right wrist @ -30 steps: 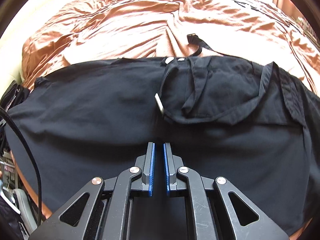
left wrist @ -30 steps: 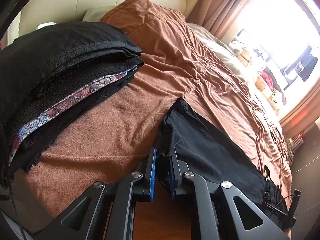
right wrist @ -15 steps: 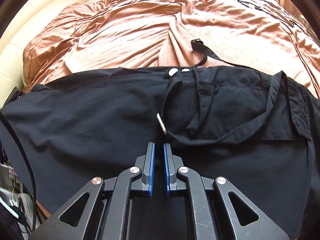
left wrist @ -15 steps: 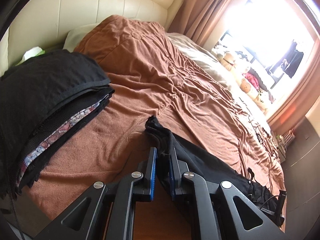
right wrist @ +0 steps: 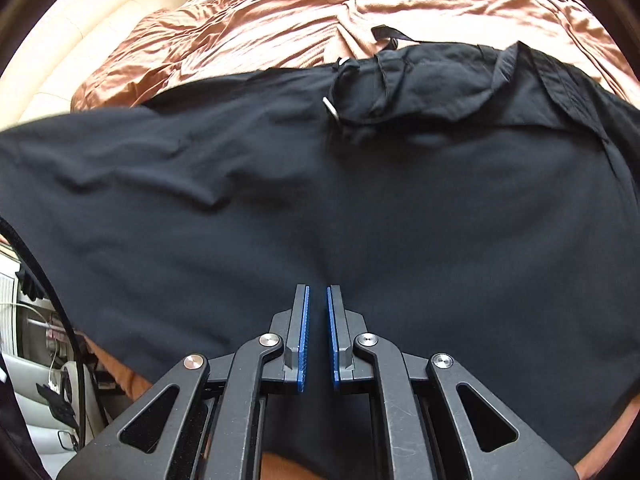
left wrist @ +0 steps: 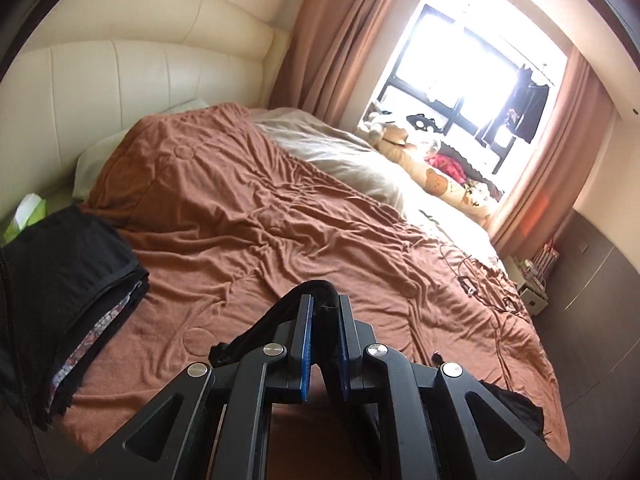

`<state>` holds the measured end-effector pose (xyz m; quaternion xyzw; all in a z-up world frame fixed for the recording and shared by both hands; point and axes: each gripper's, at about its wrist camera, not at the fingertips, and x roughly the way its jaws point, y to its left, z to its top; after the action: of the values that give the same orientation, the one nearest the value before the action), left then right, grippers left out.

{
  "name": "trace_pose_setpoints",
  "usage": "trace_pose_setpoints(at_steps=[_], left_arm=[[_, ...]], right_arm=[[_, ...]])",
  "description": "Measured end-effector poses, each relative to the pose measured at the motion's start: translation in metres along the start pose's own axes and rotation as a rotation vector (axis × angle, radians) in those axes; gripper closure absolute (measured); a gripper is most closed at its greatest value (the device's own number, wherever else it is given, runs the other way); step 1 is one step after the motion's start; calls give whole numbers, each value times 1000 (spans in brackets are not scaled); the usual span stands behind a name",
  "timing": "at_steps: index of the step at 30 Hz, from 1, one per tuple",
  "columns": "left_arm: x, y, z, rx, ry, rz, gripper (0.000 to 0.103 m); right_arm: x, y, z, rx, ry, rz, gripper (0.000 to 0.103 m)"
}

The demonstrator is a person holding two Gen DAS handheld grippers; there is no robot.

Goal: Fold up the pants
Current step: 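Lift the held pants with both tools and fold them over, then open the right tool while the left tool holds the pants leg up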

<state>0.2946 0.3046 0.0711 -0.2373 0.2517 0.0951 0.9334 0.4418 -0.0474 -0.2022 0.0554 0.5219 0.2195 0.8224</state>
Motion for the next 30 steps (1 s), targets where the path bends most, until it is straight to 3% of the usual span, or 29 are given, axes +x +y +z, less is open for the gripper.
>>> trace_pose_setpoints(at_steps=[13,25,28,30], left_arm=[[-41,-128,27,175,-56,-62,91],[-56,-230,29,298,-68,-121,91],[-54,-255,26,318,-61,-140,91],[-52,-269,22,330,-55,-151,91]], right_arm=[[-34,-14,-54,55,-6,140,97],[-131,-55,-91,61,-227,165,97],[-154,-69,-105,74,-271,146,81],[-167,-79,-113,81,-307,141,52]])
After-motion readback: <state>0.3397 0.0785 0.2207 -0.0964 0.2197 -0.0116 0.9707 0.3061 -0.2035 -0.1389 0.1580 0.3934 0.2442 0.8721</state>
